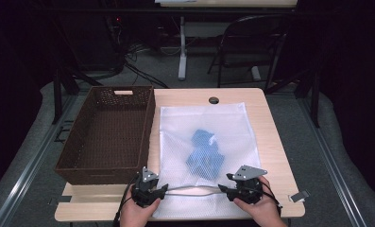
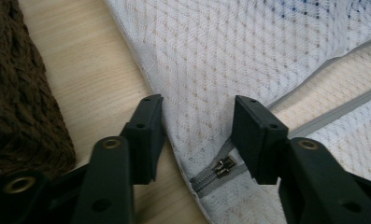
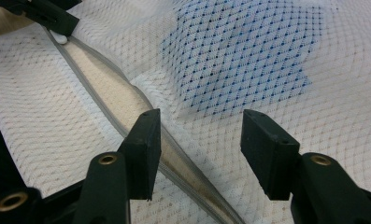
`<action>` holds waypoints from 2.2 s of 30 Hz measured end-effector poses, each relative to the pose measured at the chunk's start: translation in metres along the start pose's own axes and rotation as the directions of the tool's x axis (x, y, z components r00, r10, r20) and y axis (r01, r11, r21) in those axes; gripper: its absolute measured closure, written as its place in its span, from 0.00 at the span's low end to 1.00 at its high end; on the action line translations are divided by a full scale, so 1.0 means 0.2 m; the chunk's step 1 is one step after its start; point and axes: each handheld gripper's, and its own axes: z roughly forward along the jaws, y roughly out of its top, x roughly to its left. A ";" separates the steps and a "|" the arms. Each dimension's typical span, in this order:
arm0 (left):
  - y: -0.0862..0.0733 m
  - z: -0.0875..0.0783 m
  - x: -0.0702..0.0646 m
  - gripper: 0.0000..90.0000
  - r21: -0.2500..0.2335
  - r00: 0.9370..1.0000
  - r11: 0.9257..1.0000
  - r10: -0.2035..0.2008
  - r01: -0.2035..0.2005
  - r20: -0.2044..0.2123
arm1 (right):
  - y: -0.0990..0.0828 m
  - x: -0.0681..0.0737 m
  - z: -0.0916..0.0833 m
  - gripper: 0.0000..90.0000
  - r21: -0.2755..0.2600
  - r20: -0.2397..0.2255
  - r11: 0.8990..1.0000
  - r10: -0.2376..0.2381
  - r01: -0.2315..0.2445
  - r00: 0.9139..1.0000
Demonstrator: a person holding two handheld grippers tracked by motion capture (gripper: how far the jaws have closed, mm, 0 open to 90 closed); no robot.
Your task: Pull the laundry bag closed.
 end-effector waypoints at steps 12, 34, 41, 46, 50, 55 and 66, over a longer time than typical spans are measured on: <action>0.01 0.01 0.01 0.87 0.010 0.998 1.000 -0.021 0.021 0.053 | 0.01 0.02 0.01 0.54 -0.008 -0.009 1.000 -0.009 0.009 1.000; 0.08 -0.09 -0.04 0.97 -0.060 0.994 0.998 0.014 -0.007 0.109 | 0.09 0.07 0.04 0.68 -0.007 -0.086 1.000 -0.019 0.019 0.996; 0.13 -0.12 -0.06 0.97 -0.080 0.991 0.996 0.049 -0.039 0.125 | 0.14 0.10 0.07 0.68 0.003 -0.109 0.999 -0.047 0.047 0.993; 0.16 -0.14 -0.07 0.97 -0.098 0.990 0.994 0.060 -0.047 0.130 | 0.17 0.12 0.09 0.68 0.006 -0.133 0.999 -0.052 0.053 0.990; 0.20 -0.15 -0.07 0.97 -0.116 0.987 0.992 0.064 -0.047 0.146 | 0.21 0.14 0.11 0.68 0.005 -0.154 0.998 -0.063 0.064 0.986; 0.24 -0.16 -0.09 0.97 -0.124 0.986 0.991 0.072 -0.053 0.153 | 0.24 0.16 0.12 0.66 -0.001 -0.164 0.998 -0.068 0.069 0.984; 0.33 -0.16 -0.10 0.98 -0.125 0.979 0.990 0.087 -0.064 0.185 | 0.33 0.19 0.16 0.66 -0.015 -0.201 0.997 -0.075 0.073 0.977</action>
